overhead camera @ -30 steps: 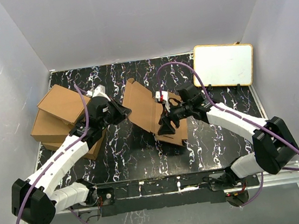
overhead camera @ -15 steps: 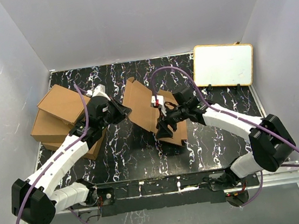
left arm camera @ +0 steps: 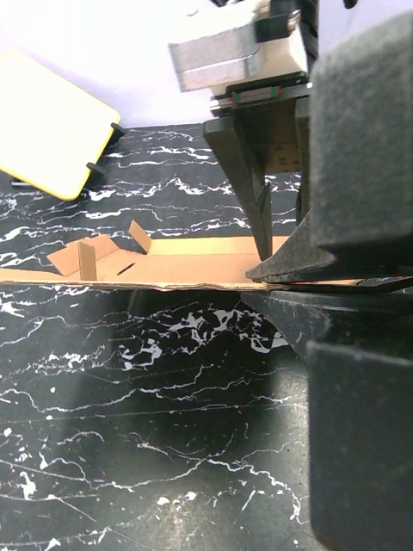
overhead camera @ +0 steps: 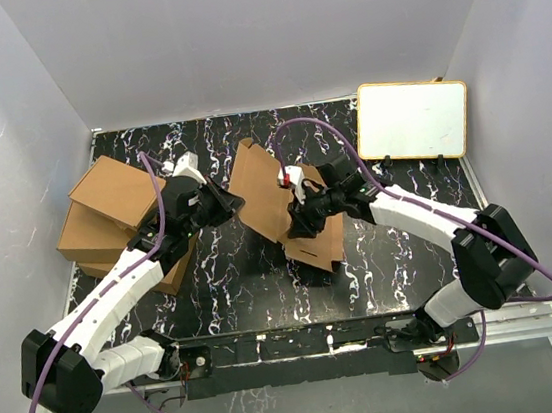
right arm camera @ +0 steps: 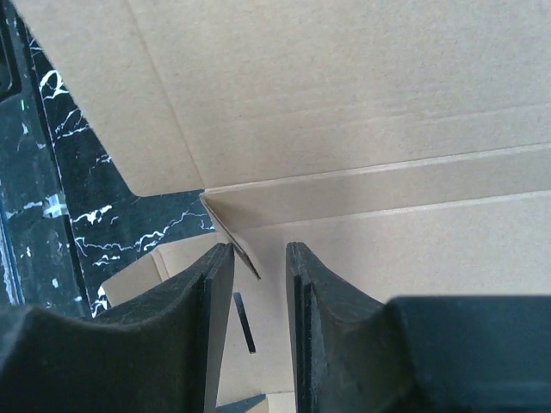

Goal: Fold the paper box

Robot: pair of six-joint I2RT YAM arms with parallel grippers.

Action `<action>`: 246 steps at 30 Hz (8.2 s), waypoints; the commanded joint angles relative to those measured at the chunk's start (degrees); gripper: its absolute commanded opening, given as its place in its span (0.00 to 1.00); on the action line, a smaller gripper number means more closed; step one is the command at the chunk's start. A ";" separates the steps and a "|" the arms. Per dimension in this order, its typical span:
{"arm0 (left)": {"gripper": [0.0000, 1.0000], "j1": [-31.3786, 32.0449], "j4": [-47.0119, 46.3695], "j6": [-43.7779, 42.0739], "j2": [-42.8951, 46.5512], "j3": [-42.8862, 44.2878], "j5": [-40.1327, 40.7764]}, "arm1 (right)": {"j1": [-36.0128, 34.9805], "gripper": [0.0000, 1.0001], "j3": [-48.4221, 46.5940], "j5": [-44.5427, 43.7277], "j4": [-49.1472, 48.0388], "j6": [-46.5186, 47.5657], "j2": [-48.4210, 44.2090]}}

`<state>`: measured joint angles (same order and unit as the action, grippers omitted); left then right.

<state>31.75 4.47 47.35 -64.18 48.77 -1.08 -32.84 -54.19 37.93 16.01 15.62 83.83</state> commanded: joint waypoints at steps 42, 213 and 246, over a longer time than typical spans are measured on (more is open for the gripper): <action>0.00 -2.92 10.96 -61.50 -7.04 21.06 -26.66 | 36.00 0.99 9.06 36.33 -21.51 16.47 -4.15; 0.00 -5.63 1.93 -45.73 -7.22 14.24 -38.25 | 32.62 0.31 12.61 29.96 -30.58 12.01 0.17; 0.00 -5.64 1.84 -45.22 -7.36 14.57 -39.62 | 47.78 0.53 -20.56 39.90 54.13 75.09 7.90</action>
<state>26.04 5.04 2.20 -73.58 62.74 -39.72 14.22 -71.96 74.67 66.48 85.52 92.27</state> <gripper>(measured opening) 0.013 0.529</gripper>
